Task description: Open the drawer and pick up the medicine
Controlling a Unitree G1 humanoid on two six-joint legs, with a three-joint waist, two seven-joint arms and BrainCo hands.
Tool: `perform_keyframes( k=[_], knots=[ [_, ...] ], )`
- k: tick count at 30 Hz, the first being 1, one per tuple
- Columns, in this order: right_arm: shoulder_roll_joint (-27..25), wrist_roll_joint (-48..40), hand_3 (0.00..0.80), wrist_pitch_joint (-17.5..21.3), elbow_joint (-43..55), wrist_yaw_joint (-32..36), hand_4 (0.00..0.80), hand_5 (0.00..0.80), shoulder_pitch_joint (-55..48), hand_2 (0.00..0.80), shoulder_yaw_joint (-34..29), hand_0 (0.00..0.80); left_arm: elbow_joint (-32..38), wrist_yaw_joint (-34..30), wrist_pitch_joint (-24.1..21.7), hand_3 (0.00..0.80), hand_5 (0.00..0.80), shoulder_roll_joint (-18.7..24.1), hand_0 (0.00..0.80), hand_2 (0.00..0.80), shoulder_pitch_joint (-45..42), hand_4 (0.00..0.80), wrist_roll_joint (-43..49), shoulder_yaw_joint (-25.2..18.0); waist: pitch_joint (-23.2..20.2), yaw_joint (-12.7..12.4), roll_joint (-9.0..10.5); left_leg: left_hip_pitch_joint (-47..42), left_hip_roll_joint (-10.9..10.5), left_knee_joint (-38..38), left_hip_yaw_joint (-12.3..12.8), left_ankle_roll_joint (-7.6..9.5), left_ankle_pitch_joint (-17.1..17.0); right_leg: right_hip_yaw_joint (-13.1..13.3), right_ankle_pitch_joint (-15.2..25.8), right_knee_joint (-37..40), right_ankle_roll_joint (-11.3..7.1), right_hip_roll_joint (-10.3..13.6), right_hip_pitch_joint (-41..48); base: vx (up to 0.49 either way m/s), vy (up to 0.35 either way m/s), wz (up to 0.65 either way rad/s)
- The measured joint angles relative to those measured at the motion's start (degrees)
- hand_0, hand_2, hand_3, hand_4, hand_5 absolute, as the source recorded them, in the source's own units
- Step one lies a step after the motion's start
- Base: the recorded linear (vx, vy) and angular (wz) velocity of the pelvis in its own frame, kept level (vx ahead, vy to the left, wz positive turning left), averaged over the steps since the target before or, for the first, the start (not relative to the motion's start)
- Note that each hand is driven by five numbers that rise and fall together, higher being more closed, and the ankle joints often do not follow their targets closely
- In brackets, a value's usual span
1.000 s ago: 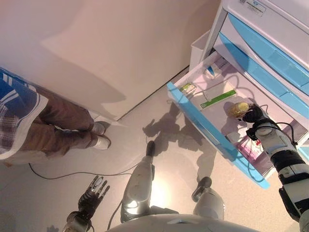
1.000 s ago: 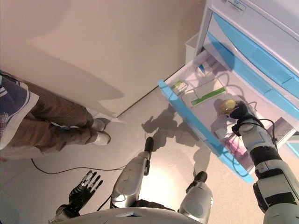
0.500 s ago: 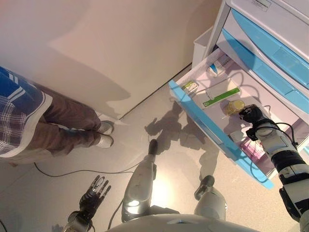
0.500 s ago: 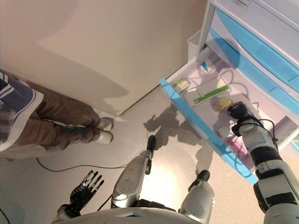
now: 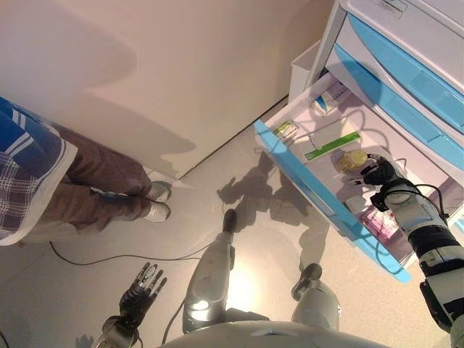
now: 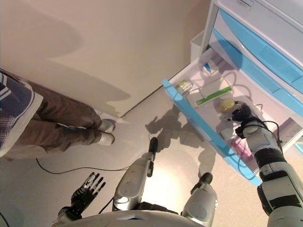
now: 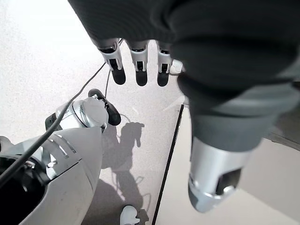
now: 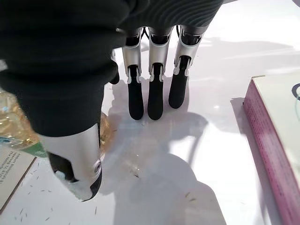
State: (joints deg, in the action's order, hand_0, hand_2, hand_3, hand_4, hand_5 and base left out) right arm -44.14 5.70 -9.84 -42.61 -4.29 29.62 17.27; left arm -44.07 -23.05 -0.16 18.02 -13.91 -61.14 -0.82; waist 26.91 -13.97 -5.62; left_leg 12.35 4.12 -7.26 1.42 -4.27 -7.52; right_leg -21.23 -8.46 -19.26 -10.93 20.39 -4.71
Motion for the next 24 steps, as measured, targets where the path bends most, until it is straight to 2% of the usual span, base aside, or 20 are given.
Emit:
perform_keyframes(
  k=[24],
  knots=[
    [-0.7, 0.3, 0.0, 0.1, 2.5, 2.1, 0.0, 0.0, 2.5, 0.0, 1.6, 0.0, -0.2, 0.1, 0.0, 0.0, 0.0, 0.0, 0.0, 0.0, 0.2, 0.0, -0.1, 0.0, 0.0, -0.1, 0.01, -0.3, 0.0, 1.7, 0.0, -0.12, -1.0, 0.2, 0.0, -0.8, 0.06, 0.1, -0.9, 0.0, 0.0, 0.0]
  ],
)
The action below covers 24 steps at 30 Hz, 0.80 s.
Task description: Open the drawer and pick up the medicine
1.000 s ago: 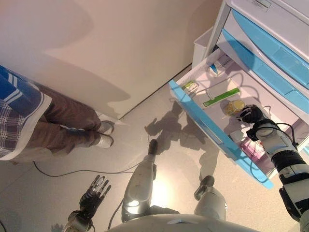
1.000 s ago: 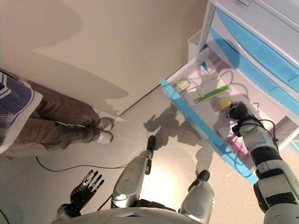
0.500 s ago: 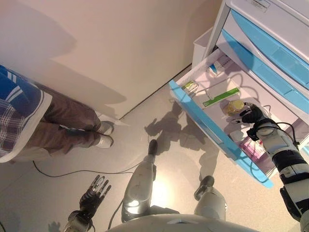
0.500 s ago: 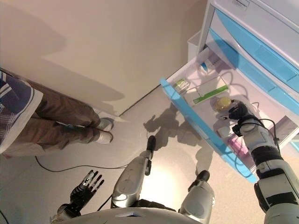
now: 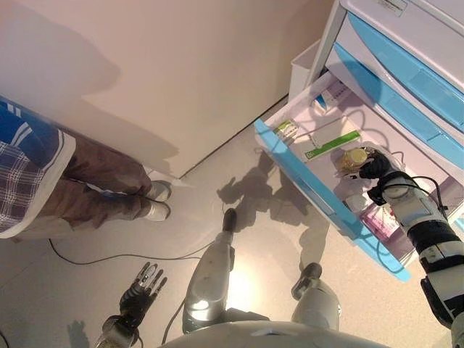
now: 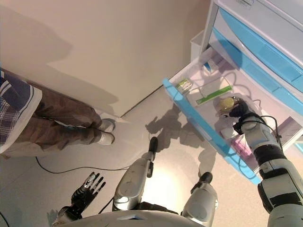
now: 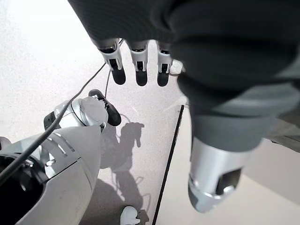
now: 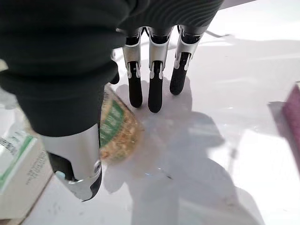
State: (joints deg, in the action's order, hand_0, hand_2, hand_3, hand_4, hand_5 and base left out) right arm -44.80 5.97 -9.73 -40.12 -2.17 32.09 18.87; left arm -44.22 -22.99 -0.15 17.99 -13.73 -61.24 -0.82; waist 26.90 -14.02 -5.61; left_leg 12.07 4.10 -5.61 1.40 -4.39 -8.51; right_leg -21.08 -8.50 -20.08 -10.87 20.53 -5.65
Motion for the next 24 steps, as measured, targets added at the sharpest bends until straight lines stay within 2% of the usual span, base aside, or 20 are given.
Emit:
perform_keyframes(
  k=[17, 18, 19, 24],
  knots=[
    [0.0, 1.5, 0.0, -0.5, 0.1, 0.5, 0.0, 0.0, 2.2, 0.0, 2.2, 0.0, -0.5, 0.0, 0.0, 0.0, 0.0, -0.1, 0.0, 0.0, 0.1, 0.0, 0.0, 0.0, 0.0, -0.8, 0.0, 0.0, -0.1, 0.0, -0.2, 0.05, -0.1, -0.1, 0.0, 0.0, 0.02, 0.1, 0.1, 0.0, 0.0, 0.0],
    [0.0, 2.0, 0.424, -0.5, 0.1, 0.8, 0.424, 0.424, 2.2, 0.424, 2.2, 0.424, -0.5, 0.0, 0.0, 0.0, 0.0, -0.1, 0.0, 0.0, 0.2, 0.0, 0.0, 0.0, 0.0, -0.8, 0.0, 0.0, -0.1, 0.0, -0.3, 0.05, -0.1, -0.1, 0.0, 0.0, 0.02, 0.1, 0.1, 0.0, 0.0, 0.0],
    [0.0, 2.1, 0.8, -0.5, 0.1, 1.0, 0.8, 0.8, 2.2, 0.8, 2.2, 0.8, -0.5, 0.0, 0.0, 0.0, 0.0, -0.1, 0.0, 0.0, 0.2, 0.0, 0.0, 0.0, 0.0, -0.9, 0.0, 0.0, -0.1, 0.0, -0.3, 0.05, -0.1, -0.1, 0.0, 0.0, 0.02, 0.1, 0.1, 0.0, 0.0, 0.0],
    [0.0, 2.1, 0.8, -0.4, 0.1, 1.5, 0.8, 0.8, 2.6, 0.8, 2.2, 0.8, -0.6, 0.0, 0.0, 0.0, 0.0, -0.1, 0.0, 0.0, 0.2, 0.0, 0.0, 0.0, 0.0, -1.0, 0.0, 0.0, -0.1, 0.0, -0.4, 0.05, -0.1, -0.1, 0.0, -0.1, 0.04, 0.1, 0.1, 0.0, 0.0, 0.0]
  ],
)
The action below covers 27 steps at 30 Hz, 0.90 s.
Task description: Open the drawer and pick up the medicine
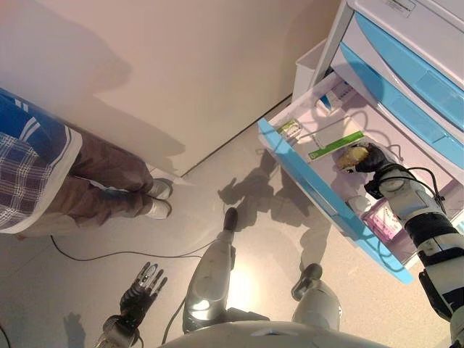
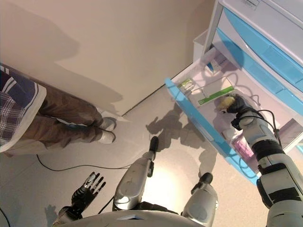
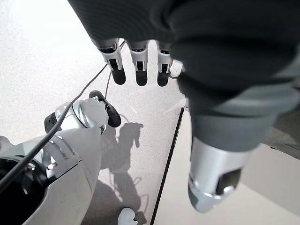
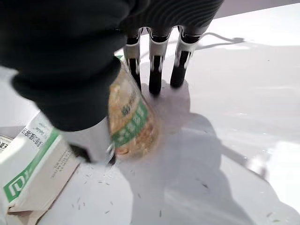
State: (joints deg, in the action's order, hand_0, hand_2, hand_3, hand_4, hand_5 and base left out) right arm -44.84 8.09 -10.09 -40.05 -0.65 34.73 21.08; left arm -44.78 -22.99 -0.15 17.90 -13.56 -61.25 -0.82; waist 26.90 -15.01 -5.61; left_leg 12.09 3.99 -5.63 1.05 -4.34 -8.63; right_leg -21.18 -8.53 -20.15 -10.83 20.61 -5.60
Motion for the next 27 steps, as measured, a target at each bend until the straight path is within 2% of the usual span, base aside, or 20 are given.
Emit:
perform_keyframes(
  k=[16, 24, 27],
  knots=[
    [-0.2, 0.1, 0.8, 0.9, 1.6, -0.1, 0.8, 0.8, -0.5, 0.8, 0.1, 0.8, 0.1, 0.0, 0.0, 0.0, 0.0, 0.0, 0.0, 0.0, 0.3, 0.0, 0.0, 0.0, 0.0, -0.2, 0.02, 0.1, 0.0, 0.0, 0.0, 0.04, 0.0, -0.1, 0.0, 0.1, -0.03, 0.0, -0.1, 0.0, 0.0, 0.0],
    [-1.3, 2.2, 0.8, 4.9, 15.4, 0.7, 0.8, 0.8, -5.2, 0.8, -1.4, 0.8, 1.1, 0.2, 0.0, 0.0, 0.0, -0.2, 0.0, 0.0, 0.4, 0.0, 0.1, -0.1, -0.1, 1.6, 0.64, -1.1, 0.4, 0.2, 0.4, 0.04, 0.0, 0.1, 0.1, 0.9, -0.05, -0.4, 1.1, 0.007, -0.007, -0.02],
    [-1.2, 2.2, 0.8, 6.4, 21.7, 2.9, 0.8, 0.8, -7.7, 0.8, -2.7, 0.8, 1.2, 0.3, 0.0, 0.0, 0.0, -0.4, 0.0, 0.0, 0.3, 0.0, 0.3, -0.2, -0.8, 2.4, 1.97, -2.4, 1.0, 1.1, 1.2, -0.01, 0.0, 0.2, 0.2, 1.6, 0.07, -0.8, 2.0, 0.037, -0.013, -0.06]
  ],
)
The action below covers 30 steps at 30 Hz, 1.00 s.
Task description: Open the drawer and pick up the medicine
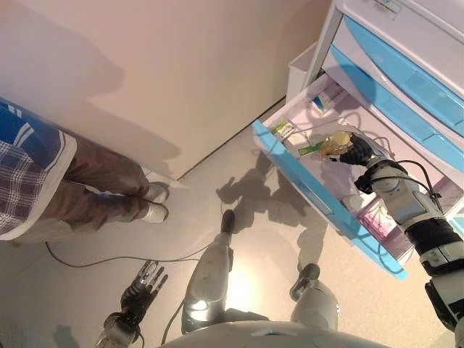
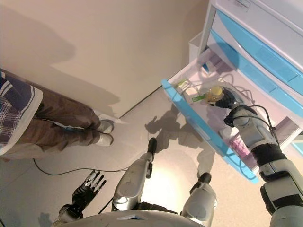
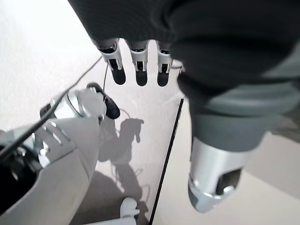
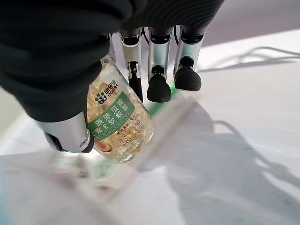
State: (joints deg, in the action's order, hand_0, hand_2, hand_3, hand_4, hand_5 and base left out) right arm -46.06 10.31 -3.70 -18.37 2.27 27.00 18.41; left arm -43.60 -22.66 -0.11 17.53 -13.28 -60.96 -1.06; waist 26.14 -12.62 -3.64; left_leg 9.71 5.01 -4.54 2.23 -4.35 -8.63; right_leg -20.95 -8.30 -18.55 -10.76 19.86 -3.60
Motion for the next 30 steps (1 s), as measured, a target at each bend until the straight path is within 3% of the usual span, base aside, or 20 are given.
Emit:
perform_keyframes(
  k=[3, 6, 15, 25, 30],
  knots=[
    [0.0, -0.1, 0.8, 1.0, 5.9, 3.7, 0.8, 0.8, -1.1, 0.8, -0.3, 0.8, -0.1, 0.1, 0.1, 0.0, 0.0, -0.2, 0.0, 0.0, -0.3, 0.0, 0.2, -1.0, -1.4, 1.0, 2.38, -0.4, 0.3, 0.2, 0.6, -0.2, 0.1, 0.4, 0.3, 1.0, 0.3, -0.6, 0.2, 0.027, -0.014, -0.13],
    [-0.1, -0.1, 0.8, 2.0, 11.6, 7.2, 0.8, 0.8, -2.3, 0.8, -1.4, 0.8, -0.1, 0.4, 0.0, 0.0, 0.0, -0.3, 0.0, 0.0, -0.3, 0.0, 0.2, -1.6, -2.2, 1.9, 3.48, -1.8, 0.7, 0.5, 1.1, -0.4, 0.4, 0.7, 0.4, 1.9, 0.3, -0.8, 1.4, 0.026, -0.015, -0.1],
    [-4.2, -8.2, 0.8, 2.8, 23.7, 16.4, 0.8, 0.8, -2.6, 0.8, -3.2, 0.8, -1.3, 1.1, 0.0, 0.0, 0.0, -1.6, 0.0, 0.0, -1.0, 0.0, 0.4, -3.3, -7.4, 3.0, 3.93, -3.7, 2.1, 1.3, 2.7, -1.1, 0.9, 1.5, 1.5, 5.0, 0.71, -2.9, 3.4, 0.028, -0.019, -0.09],
    [-7.9, -24.8, 0.8, -2.8, 23.1, 17.4, 0.8, 0.8, 5.9, 0.8, -6.0, 0.8, -4.1, 3.1, 0.4, 0.0, 0.0, -2.1, 0.0, 0.0, -2.5, 0.0, 2.7, -3.9, -13.3, 3.4, 6.21, -8.3, 3.1, 3.8, 3.4, -1.74, 1.3, 1.4, 3.0, 10.7, 0.73, -4.9, 8.6, 0.052, -0.017, -0.05],
    [-8.4, -29.6, 0.8, -6.5, 17.9, 12.5, 0.8, 0.8, 13.6, 0.8, -6.4, 0.8, -5.6, 3.6, 1.3, 0.0, 0.0, -2.1, 0.0, 0.0, -2.8, 0.0, 4.4, -5.7, -14.4, 3.0, 7.2, -9.2, 2.9, 4.6, 3.9, -1.85, 1.3, 1.4, 3.2, 11.8, 0.63, -5.0, 9.5, 0.041, -0.001, -0.01]
  ],
)
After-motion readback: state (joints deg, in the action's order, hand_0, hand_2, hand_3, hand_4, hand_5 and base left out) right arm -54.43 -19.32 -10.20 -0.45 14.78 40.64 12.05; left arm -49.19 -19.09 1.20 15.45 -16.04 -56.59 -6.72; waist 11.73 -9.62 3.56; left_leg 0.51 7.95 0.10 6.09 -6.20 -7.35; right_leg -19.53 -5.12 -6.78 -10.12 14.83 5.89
